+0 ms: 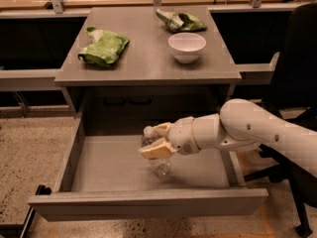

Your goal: Pick water bottle from top drawer and place on counter

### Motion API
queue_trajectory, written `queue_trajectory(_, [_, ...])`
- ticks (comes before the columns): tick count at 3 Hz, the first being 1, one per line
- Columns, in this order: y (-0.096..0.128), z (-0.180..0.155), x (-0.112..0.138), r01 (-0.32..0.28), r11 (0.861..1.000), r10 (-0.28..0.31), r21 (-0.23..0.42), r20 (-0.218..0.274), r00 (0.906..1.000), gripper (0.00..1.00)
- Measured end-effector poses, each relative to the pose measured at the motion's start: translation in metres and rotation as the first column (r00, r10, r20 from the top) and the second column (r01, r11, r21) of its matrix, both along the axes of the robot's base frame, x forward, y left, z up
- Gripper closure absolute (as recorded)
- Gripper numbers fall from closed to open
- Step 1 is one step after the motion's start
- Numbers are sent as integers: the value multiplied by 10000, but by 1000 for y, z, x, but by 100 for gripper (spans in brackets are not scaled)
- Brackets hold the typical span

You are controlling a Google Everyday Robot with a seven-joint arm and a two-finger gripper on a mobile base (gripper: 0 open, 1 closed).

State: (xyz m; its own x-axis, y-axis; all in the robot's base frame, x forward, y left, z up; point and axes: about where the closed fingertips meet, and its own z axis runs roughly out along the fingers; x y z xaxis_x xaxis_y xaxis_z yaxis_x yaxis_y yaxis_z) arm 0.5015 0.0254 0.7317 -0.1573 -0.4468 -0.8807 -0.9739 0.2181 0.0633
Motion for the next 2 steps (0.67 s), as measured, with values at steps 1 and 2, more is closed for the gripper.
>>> queue_trajectory(1, [-7,33,4,121,9997,-131,190,521,9986,88])
queue_trajectory(2, [-19,83,15,-53,9988,-2,482,1129,9936,100])
